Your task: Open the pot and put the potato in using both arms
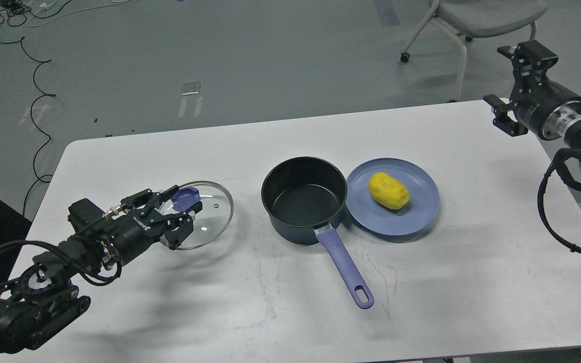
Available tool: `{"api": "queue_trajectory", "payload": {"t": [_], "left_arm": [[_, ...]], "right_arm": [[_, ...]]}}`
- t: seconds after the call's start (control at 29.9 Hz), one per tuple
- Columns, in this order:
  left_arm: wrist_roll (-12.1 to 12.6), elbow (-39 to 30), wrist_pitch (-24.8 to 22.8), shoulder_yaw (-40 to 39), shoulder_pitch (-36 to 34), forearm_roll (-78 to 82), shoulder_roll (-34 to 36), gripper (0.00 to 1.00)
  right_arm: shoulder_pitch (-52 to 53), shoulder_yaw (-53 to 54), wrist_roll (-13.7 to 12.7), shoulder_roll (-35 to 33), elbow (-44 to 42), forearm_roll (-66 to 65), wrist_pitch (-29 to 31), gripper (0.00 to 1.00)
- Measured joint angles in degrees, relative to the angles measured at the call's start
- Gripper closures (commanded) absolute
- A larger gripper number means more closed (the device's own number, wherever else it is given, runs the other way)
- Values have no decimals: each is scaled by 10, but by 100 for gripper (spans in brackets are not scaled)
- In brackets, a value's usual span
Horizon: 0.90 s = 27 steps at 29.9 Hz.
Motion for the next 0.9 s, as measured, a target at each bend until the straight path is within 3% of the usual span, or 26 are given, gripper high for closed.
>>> {"api": "queue_trajectory", "payload": {"t": [0.37,0.53,0.9], "left_arm": [[-15,87,0,0,21,-27,-27,51],[-15,95,0,1,22,-33,-35,2],[-15,93,-1,-1,17,-80,-35,2]], "right_arm": [[7,-2,0,-2,2,1,0,0],[7,-3,0,-2,4,1,0,0],[21,-14,-1,-6,17,-5,5,0]]}}
